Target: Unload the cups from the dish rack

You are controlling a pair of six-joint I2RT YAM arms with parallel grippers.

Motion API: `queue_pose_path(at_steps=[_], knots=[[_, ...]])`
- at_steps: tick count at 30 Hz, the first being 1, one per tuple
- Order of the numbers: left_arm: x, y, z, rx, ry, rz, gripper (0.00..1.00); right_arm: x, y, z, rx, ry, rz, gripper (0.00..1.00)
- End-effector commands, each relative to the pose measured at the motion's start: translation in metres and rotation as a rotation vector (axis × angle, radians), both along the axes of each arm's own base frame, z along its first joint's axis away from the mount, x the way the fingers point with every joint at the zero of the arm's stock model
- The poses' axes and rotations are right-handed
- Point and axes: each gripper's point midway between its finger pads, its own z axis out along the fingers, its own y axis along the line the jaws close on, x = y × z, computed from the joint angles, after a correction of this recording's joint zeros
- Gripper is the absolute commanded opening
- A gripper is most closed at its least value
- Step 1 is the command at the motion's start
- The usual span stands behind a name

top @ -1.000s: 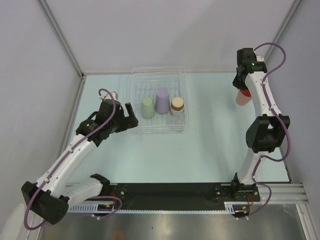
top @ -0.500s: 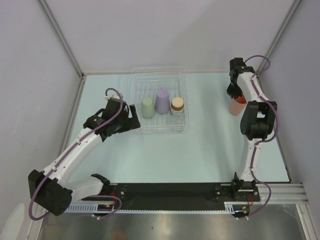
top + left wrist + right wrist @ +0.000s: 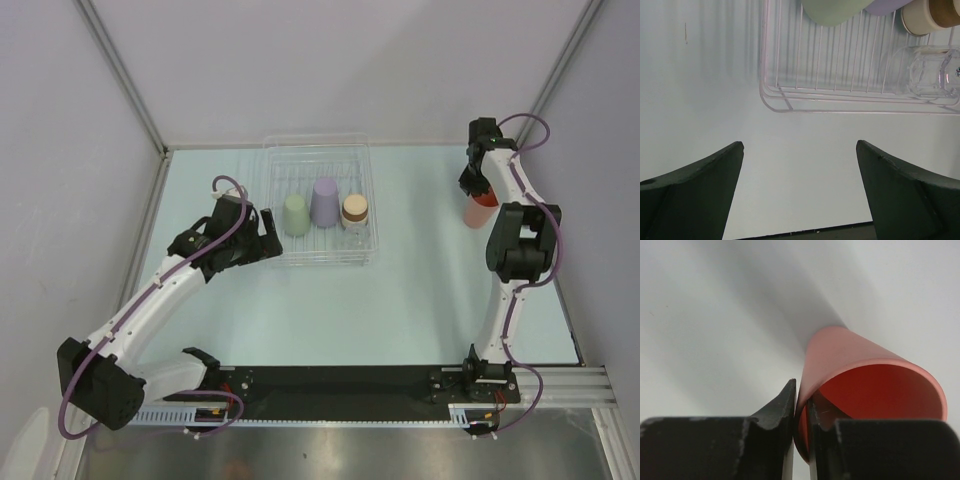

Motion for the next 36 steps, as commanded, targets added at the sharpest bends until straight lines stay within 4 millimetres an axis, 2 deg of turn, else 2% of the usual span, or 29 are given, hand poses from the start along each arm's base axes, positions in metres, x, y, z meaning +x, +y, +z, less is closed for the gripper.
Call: queue_pose_path(at_steps=[1,2,5,8,13,16,17,19,20,21,22,23,24,25,26,27,29,30,32,33,34,35,36], knots=[[0.003,-0.006,0.007,-0.018,-0.033,-0.033,1.00,0.000,0.003,0.016,0.032,-0.063,-0.006,0.24],[0.002,-0.006,0.008,-0.022,-0.036,-0.035,1.00,0.000,0.003,0.021,0.031,-0.073,-0.008,0.34],[0.001,-0.004,0.007,-0.014,-0.042,-0.034,1.00,0.002,0.003,0.039,0.026,-0.113,-0.014,0.48],[-0.001,-0.002,0.008,-0.012,-0.053,-0.031,1.00,0.004,0.006,0.060,0.026,-0.162,-0.008,0.54],[-0.003,0.000,0.009,-0.014,-0.061,-0.028,1.00,0.006,0.008,0.098,0.025,-0.242,-0.008,0.56],[-0.003,0.000,0.012,-0.015,-0.072,-0.028,1.00,0.005,0.014,0.133,0.045,-0.330,0.006,0.57],[-0.002,0.000,0.013,-0.014,-0.074,-0.030,1.00,0.001,0.018,0.156,0.063,-0.385,0.012,0.57],[-0.003,-0.001,0.017,-0.019,-0.087,-0.046,1.00,0.000,0.034,0.191,0.117,-0.496,0.066,0.58],[-0.003,-0.002,0.019,-0.021,-0.090,-0.051,1.00,-0.014,0.046,0.217,0.142,-0.564,0.104,0.59],[-0.002,-0.002,0.021,-0.024,-0.097,-0.054,1.00,-0.015,0.056,0.236,0.169,-0.635,0.135,0.62],[-0.001,-0.002,0.026,-0.027,-0.113,-0.059,1.00,-0.021,0.069,0.245,0.212,-0.664,0.182,0.68],[0.000,-0.003,0.029,-0.026,-0.123,-0.066,1.00,-0.042,0.090,0.257,0.243,-0.699,0.238,0.78],[0.002,-0.004,0.033,-0.026,-0.136,-0.071,1.00,-0.047,0.104,0.268,0.280,-0.745,0.284,0.82],[0.004,-0.002,0.034,-0.011,-0.141,-0.071,1.00,-0.058,0.113,0.272,0.289,-0.764,0.308,0.94],[0.006,-0.002,0.036,-0.006,-0.146,-0.073,1.00,-0.068,0.124,0.274,0.293,-0.776,0.335,0.98],[0.009,-0.003,0.041,0.001,-0.154,-0.083,1.00,-0.088,0.143,0.274,0.303,-0.786,0.384,1.00],[0.014,-0.004,0.040,0.016,-0.145,-0.080,1.00,-0.106,0.162,0.268,0.301,-0.778,0.427,1.00],[0.020,-0.007,0.047,0.018,-0.150,-0.083,1.00,-0.131,0.192,0.256,0.301,-0.744,0.496,1.00],[0.028,-0.015,0.042,0.019,-0.120,-0.106,1.00,-0.147,0.211,0.248,0.307,-0.717,0.548,1.00],[0.033,-0.021,0.050,0.009,-0.132,-0.116,1.00,-0.152,0.213,0.242,0.288,-0.705,0.545,1.00],[0.037,-0.024,0.052,0.003,-0.133,-0.125,1.00,-0.167,0.231,0.238,0.296,-0.696,0.595,1.00],[0.043,-0.035,0.049,-0.011,-0.120,-0.157,1.00,-0.173,0.236,0.236,0.287,-0.694,0.608,1.00],[0.051,-0.043,0.062,-0.015,-0.149,-0.193,1.00,-0.174,0.230,0.234,0.238,-0.698,0.572,1.00]])
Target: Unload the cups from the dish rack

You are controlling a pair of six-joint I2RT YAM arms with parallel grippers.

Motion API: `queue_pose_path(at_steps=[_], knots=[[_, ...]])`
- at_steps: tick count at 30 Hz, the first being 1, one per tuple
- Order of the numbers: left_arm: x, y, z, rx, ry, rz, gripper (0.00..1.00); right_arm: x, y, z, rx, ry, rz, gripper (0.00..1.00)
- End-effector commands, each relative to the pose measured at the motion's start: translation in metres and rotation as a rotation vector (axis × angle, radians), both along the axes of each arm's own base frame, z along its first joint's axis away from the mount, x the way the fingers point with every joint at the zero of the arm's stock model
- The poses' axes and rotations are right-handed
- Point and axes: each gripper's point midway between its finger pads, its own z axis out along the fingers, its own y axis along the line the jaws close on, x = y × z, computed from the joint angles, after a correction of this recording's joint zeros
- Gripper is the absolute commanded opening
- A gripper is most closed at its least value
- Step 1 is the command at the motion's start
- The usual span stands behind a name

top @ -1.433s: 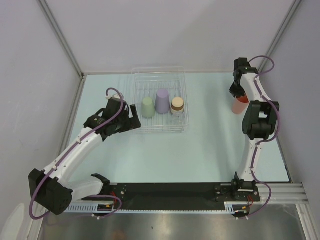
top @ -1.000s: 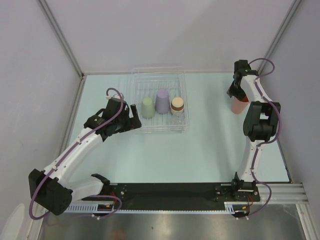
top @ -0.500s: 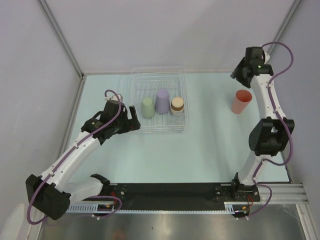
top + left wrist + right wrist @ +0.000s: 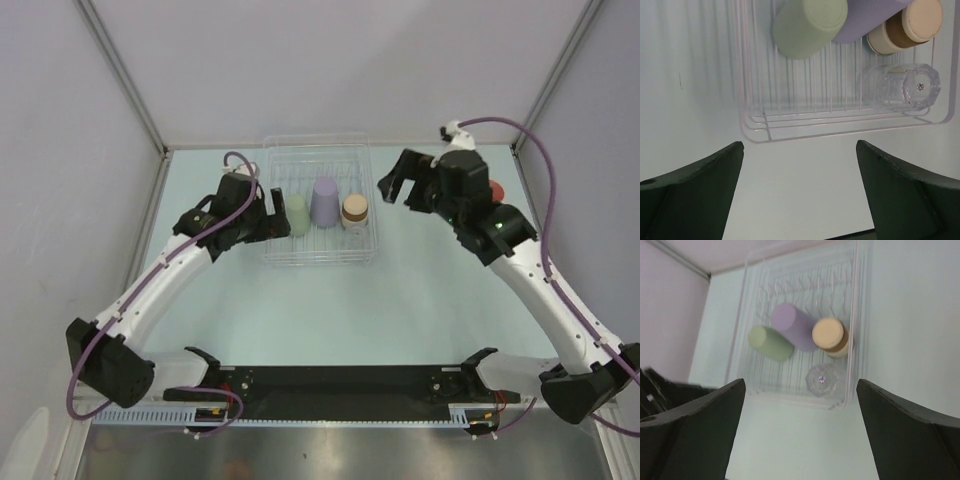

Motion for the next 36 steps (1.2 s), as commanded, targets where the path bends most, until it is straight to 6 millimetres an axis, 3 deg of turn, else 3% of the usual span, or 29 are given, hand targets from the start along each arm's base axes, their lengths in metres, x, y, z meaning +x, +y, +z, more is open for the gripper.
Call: queue_pose_path(at_steps=[1,6,14,18,26,36], knots=[[0.029,-0.033,0.031,-0.021,-0.069,-0.122,1.00,-0.024,0.013,-0.020,-0.104,0.003,-0.033,1.00],[0.078,-0.052,0.034,0.154,-0.084,-0.119,1.00,-0.039,0.006,-0.034,-0.174,0.041,-0.069,1.00],[0.128,-0.074,0.029,0.230,-0.145,-0.112,1.00,-0.059,-0.004,-0.034,-0.154,0.027,-0.063,1.00],[0.143,-0.094,0.029,0.210,-0.161,-0.159,1.00,-0.064,-0.008,-0.047,-0.217,0.066,-0.046,1.00],[0.155,-0.140,0.012,0.218,-0.184,-0.263,1.00,-0.065,-0.008,-0.048,-0.231,0.060,-0.026,1.00],[0.174,-0.147,-0.014,0.242,-0.164,-0.235,1.00,-0.068,-0.016,-0.052,-0.257,0.071,-0.025,1.00]])
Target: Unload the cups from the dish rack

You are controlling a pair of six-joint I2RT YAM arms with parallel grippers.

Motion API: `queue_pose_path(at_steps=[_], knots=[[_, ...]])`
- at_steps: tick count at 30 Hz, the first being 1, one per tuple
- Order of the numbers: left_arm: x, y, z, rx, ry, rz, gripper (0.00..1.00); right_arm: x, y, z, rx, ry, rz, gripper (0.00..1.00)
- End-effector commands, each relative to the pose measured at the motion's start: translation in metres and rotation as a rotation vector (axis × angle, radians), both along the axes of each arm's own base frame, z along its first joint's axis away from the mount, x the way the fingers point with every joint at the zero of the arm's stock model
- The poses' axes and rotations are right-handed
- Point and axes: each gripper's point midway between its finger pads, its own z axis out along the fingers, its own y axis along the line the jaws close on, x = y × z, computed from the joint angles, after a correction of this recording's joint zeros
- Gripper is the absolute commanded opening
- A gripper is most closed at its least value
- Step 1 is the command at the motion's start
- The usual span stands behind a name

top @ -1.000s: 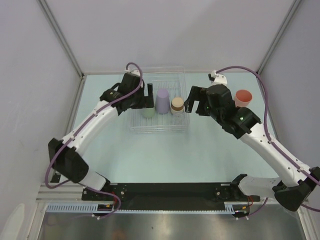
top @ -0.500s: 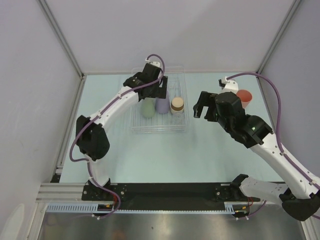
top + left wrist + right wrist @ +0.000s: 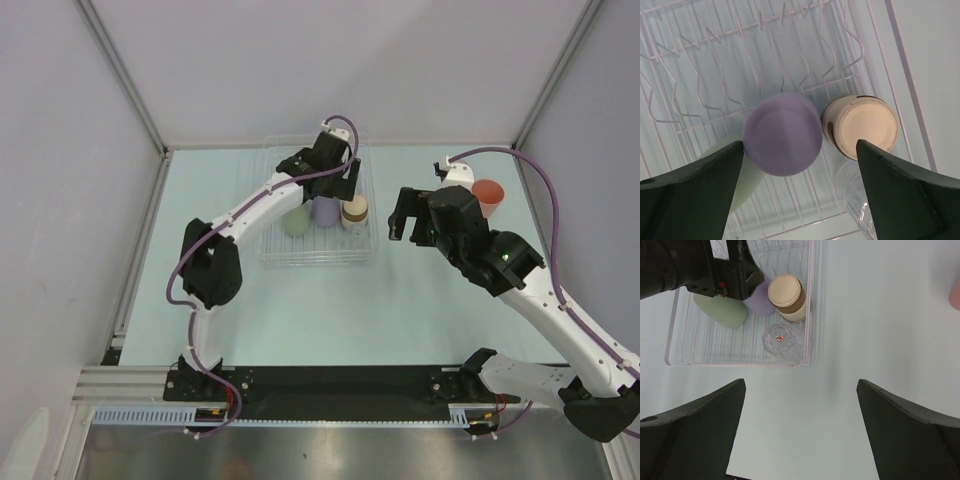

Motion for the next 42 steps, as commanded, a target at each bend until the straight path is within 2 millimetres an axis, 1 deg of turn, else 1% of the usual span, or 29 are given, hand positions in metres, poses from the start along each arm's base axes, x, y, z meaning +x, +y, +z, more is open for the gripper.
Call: queue_pose_path(at_steps=[1,5,7,13,19,21,22,23,25,26,28,29,32,33,36,37,39,41,42], knots=[[0.018,-0.005,0.018,-0.025,-0.066,0.020,1.00,-0.001,-0.009,0.003,-0.022,-0.014,-0.004,1.00],[0.023,0.000,0.014,-0.029,-0.063,0.060,1.00,0.000,-0.012,-0.001,-0.026,-0.005,-0.006,1.00],[0.024,-0.003,0.011,-0.035,-0.057,0.053,1.00,0.000,-0.012,-0.003,-0.023,-0.002,-0.002,1.00],[0.028,-0.002,0.000,-0.030,-0.029,0.060,1.00,0.004,-0.015,-0.009,-0.020,0.009,-0.002,1.00],[0.026,0.001,-0.006,-0.027,-0.011,0.066,0.88,0.005,-0.019,-0.014,-0.019,0.018,-0.010,1.00],[0.026,0.002,-0.005,-0.030,-0.009,0.067,0.78,0.005,-0.020,-0.015,-0.014,0.019,-0.010,1.00],[0.025,0.002,-0.004,-0.030,-0.008,0.070,0.69,0.005,-0.019,-0.017,-0.016,0.022,-0.007,1.00],[0.025,0.003,-0.003,-0.031,-0.011,0.074,0.52,0.005,-0.020,-0.017,-0.011,0.020,-0.010,1.00],[0.023,0.004,-0.003,-0.027,-0.005,0.072,0.38,0.005,-0.019,-0.019,-0.005,0.025,-0.005,1.00],[0.023,0.004,-0.003,-0.025,-0.007,0.076,0.25,0.004,-0.018,-0.018,0.000,0.024,-0.004,1.00],[0.022,0.007,-0.002,-0.015,-0.005,0.082,0.12,0.004,-0.018,-0.019,0.003,0.026,-0.004,1.00],[0.022,0.009,-0.002,-0.011,-0.004,0.087,0.00,0.003,-0.019,-0.018,0.006,0.023,-0.003,1.00],[0.020,0.011,0.002,-0.011,-0.010,0.090,0.00,0.001,-0.020,-0.018,0.007,0.023,-0.005,1.00],[0.020,0.013,0.005,-0.009,-0.018,0.097,0.00,0.002,-0.020,-0.019,0.007,0.021,-0.006,1.00],[0.018,0.015,0.023,-0.038,-0.049,0.105,0.00,0.001,-0.022,-0.020,0.003,0.022,-0.011,1.00],[0.017,0.013,0.039,-0.066,-0.071,0.101,0.00,0.001,-0.023,-0.020,0.002,0.019,-0.017,1.00],[0.016,0.012,0.057,-0.090,-0.100,0.094,0.00,0.001,-0.026,-0.019,-0.001,0.012,-0.027,1.00],[0.014,0.013,0.089,-0.125,-0.151,0.089,0.00,0.002,-0.027,-0.018,0.002,0.009,-0.036,1.00],[0.012,0.014,0.100,-0.135,-0.165,0.086,0.00,0.003,-0.028,-0.016,0.007,0.002,-0.041,1.00]])
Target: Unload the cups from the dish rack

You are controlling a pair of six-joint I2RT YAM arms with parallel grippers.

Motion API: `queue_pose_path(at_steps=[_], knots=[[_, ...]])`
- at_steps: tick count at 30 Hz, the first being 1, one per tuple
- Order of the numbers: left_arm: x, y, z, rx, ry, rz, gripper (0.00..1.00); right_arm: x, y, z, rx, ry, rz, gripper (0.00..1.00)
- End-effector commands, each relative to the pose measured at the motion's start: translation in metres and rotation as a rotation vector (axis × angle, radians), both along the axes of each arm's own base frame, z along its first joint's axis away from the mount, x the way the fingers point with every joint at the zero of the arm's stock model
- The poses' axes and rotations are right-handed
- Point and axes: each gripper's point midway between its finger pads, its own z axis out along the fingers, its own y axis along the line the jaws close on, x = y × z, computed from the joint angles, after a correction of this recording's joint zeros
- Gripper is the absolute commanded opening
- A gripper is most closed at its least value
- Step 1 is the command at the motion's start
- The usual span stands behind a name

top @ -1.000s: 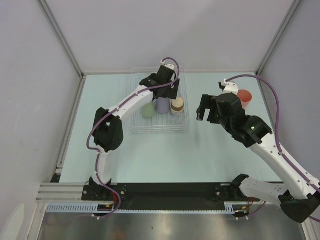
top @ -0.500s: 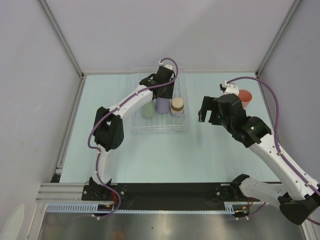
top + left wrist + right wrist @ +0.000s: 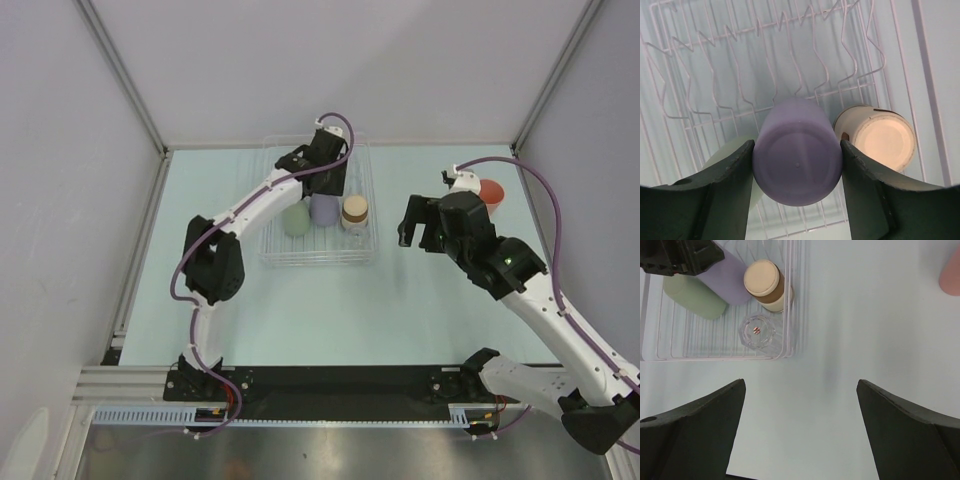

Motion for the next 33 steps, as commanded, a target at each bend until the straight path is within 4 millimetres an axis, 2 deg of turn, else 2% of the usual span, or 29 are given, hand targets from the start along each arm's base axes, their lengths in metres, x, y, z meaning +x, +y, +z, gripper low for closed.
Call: queue_pose_path(at_steps=[1,2,5,6,8,9,10,11,12,13,14,15,16,17,19,20,21,22,23,24,26,27,29,30,31,32,33], knots=[[-0.002,0.004,0.128,-0.154,-0.218,0.012,0.01,0.004,-0.005,0.016,0.032,-0.057,-0.034,1.00],[-0.008,0.003,0.145,-0.181,-0.235,-0.003,0.01,0.005,-0.005,0.017,0.042,-0.058,-0.040,1.00],[-0.020,0.001,0.172,-0.256,-0.259,-0.029,0.01,0.010,-0.007,0.018,0.067,-0.056,-0.074,1.00],[-0.029,0.002,0.188,-0.298,-0.277,-0.038,0.00,0.012,-0.007,0.018,0.083,-0.050,-0.087,1.00],[-0.043,-0.007,0.195,-0.363,-0.266,-0.098,0.01,0.017,-0.012,0.014,0.152,-0.019,-0.149,1.00],[-0.056,-0.005,0.215,-0.420,-0.290,-0.110,0.00,0.018,-0.009,0.014,0.190,-0.003,-0.136,1.00],[-0.063,-0.006,0.202,-0.434,-0.257,-0.128,0.00,0.019,-0.008,0.013,0.218,0.003,-0.136,1.00],[-0.067,-0.011,0.212,-0.484,-0.284,-0.156,0.00,0.026,-0.014,0.013,0.251,-0.006,-0.159,0.99],[-0.082,-0.020,0.219,-0.555,-0.269,-0.218,0.00,0.026,-0.011,0.014,0.287,-0.003,-0.152,0.98],[-0.098,-0.016,0.217,-0.587,-0.259,-0.243,0.01,0.027,-0.011,0.016,0.296,-0.010,-0.145,0.97],[-0.105,-0.018,0.235,-0.652,-0.309,-0.278,0.01,0.030,-0.007,0.022,0.308,-0.034,-0.123,0.95],[-0.121,-0.024,0.239,-0.727,-0.281,-0.338,0.00,0.029,-0.002,0.025,0.314,-0.042,-0.095,0.95],[-0.136,-0.019,0.235,-0.763,-0.271,-0.358,0.00,0.031,0.000,0.027,0.322,-0.051,-0.087,0.94],[-0.144,-0.021,0.246,-0.811,-0.304,-0.398,0.00,0.032,0.003,0.033,0.343,-0.075,-0.066,0.94],[-0.166,-0.020,0.247,-0.866,-0.294,-0.452,0.00,0.032,0.009,0.041,0.366,-0.110,-0.023,0.95],[-0.172,-0.019,0.245,-0.881,-0.284,-0.460,0.01,0.033,0.015,0.052,0.398,-0.147,0.012,0.95],[-0.181,-0.019,0.232,-0.889,-0.246,-0.481,0.00,0.033,0.018,0.054,0.410,-0.158,0.030,0.95],[-0.190,-0.015,0.243,-0.923,-0.281,-0.505,0.00,0.035,0.020,0.063,0.429,-0.190,0.039,0.95],[-0.197,-0.014,0.244,-0.963,-0.269,-0.511,0.00,0.033,0.025,0.065,0.441,-0.189,0.065,0.95],[-0.199,-0.010,0.227,-0.978,-0.242,-0.497,0.00,0.033,0.026,0.070,0.451,-0.198,0.072,0.96],[-0.210,-0.004,0.236,-1.055,-0.259,-0.509,0.00,0.032,0.033,0.077,0.480,-0.210,0.112,0.96],[-0.206,-0.001,0.216,-1.061,-0.223,-0.477,0.00,0.030,0.034,0.082,0.496,-0.221,0.130,0.96],[-0.213,0.001,0.218,-1.144,-0.209,-0.497,0.00,0.024,0.046,0.087,0.553,-0.230,0.198,0.96],[-0.210,0.005,0.200,-1.163,-0.172,-0.466,0.00,0.021,0.049,0.090,0.572,-0.238,0.219,0.96],[-0.213,0.005,0.207,-1.208,-0.201,-0.505,0.00,0.020,0.052,0.089,0.608,-0.233,0.230,0.96],[-0.213,0.006,0.205,-1.259,-0.166,-0.484,0.00,0.017,0.055,0.089,0.624,-0.227,0.246,0.96],[-0.212,0.007,0.193,-1.276,-0.144,-0.469,0.00,0.016,0.056,0.087,0.637,-0.226,0.250,0.96]])
